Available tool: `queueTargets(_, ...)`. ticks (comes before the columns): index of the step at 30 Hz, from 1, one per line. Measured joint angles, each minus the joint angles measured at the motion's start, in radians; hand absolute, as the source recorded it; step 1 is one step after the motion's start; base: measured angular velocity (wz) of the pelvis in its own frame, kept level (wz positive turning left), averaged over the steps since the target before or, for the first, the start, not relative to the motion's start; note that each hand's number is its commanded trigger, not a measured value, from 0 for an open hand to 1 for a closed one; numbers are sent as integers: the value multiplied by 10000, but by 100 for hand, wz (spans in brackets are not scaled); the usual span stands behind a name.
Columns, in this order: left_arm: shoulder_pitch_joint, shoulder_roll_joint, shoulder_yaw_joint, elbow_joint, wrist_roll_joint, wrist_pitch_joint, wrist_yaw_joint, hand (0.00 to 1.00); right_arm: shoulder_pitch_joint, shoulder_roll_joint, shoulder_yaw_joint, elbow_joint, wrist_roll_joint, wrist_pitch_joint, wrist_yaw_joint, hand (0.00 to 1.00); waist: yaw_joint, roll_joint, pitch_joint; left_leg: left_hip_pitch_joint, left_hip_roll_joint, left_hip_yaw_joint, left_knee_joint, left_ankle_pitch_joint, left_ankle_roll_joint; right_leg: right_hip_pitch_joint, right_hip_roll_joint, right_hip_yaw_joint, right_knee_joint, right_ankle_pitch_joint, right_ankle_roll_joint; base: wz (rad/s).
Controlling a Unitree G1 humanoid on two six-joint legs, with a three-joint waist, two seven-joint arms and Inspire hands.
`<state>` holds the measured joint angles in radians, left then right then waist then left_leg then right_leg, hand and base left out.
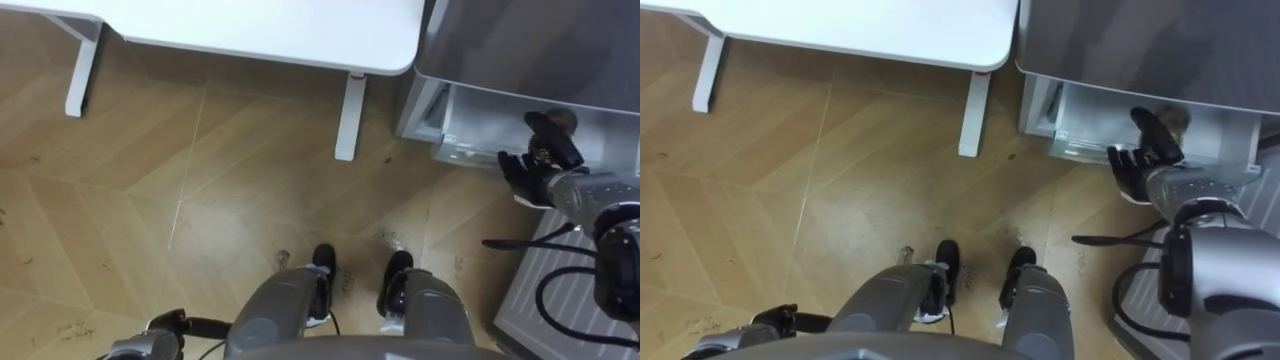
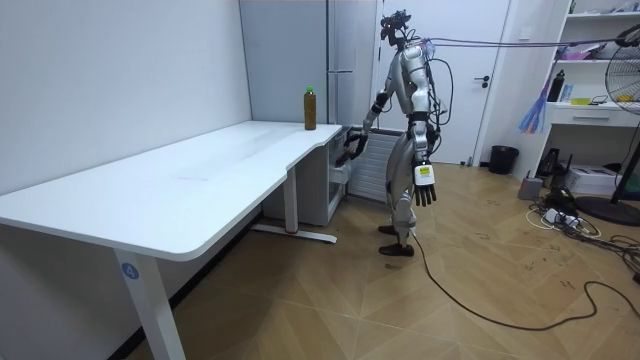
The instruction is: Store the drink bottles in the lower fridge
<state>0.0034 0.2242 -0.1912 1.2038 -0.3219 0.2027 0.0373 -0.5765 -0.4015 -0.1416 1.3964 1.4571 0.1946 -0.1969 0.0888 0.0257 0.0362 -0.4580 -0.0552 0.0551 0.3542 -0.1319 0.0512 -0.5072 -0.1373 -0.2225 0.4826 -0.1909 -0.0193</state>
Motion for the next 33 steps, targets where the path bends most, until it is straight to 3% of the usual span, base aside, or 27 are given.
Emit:
queueTargets(9,1,3,-11,15,0,0,1,0,-74,-148,18,0,-4,-151,48,0,26,-76,-47,3,84,94,21,-1,-4,5,44,-11,-34,49,-66,-1)
queueTargets(33,2,132,-396,34,29,8,17,0,-77,-147,29,0,-7,-220,39,0,6,-79,-48,111,106,86,-37,-1,-4,172,35,-75,-206,126,-60,0)
